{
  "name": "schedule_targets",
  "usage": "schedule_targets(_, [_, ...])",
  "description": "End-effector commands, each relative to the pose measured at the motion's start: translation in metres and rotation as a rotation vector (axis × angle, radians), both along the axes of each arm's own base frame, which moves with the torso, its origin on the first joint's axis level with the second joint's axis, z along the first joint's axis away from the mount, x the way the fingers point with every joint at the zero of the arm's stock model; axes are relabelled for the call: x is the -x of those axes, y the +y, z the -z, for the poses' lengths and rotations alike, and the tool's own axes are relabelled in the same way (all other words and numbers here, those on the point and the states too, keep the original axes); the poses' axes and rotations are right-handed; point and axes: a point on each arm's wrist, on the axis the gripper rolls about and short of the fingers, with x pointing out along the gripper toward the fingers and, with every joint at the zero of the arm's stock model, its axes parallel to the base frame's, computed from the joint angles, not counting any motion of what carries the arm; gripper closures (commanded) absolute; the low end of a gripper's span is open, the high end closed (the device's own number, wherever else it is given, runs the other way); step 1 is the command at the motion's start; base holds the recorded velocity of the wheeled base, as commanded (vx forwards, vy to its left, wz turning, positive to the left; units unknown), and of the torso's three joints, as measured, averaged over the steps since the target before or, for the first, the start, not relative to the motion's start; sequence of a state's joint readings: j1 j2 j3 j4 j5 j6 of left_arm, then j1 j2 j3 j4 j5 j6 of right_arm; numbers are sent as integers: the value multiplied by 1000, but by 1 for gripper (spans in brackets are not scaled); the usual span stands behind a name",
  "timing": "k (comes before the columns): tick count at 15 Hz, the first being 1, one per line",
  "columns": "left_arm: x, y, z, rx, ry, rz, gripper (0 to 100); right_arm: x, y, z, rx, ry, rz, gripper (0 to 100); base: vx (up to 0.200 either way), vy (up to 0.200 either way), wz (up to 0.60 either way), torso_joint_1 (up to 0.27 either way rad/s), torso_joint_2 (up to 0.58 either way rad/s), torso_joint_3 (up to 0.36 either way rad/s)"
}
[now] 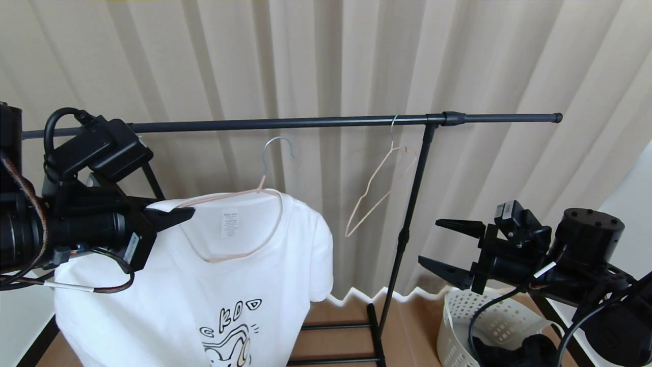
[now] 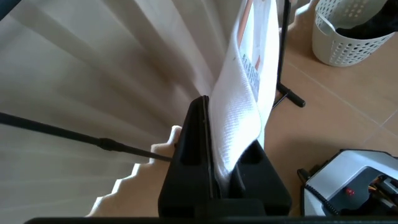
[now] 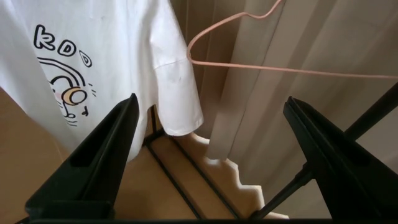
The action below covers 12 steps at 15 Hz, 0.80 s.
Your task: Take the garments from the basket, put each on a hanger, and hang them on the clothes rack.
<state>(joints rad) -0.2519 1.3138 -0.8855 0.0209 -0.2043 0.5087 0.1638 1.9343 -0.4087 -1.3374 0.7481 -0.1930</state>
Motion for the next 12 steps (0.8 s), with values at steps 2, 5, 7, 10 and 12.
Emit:
schedule_targets(2, [-6,-1,4,-19,14,-26,100,0,0,0,0,0,-1,0,0,0,0,0,0,0])
schedule_targets(5, [-26,-5,9,-10,-32,-61,100,0,0,0,0,0,-1,0,0,0,0,0,0,0])
schedule_targets(7, [-42,-8,13,-16,-69,-117,100,0,0,0,0,-3,-1,0,0,0,0,0,0,0])
schedule_targets(10, [-60,-9,20,3,-90,-161,100,0,0,0,0,-1,-1,0,0,0,0,0,0,0])
schedule_targets(12, [-71,-9,23,4,-108,-184,100,-1,0,1,0,0,-1,0,0,0,0,0,0,0])
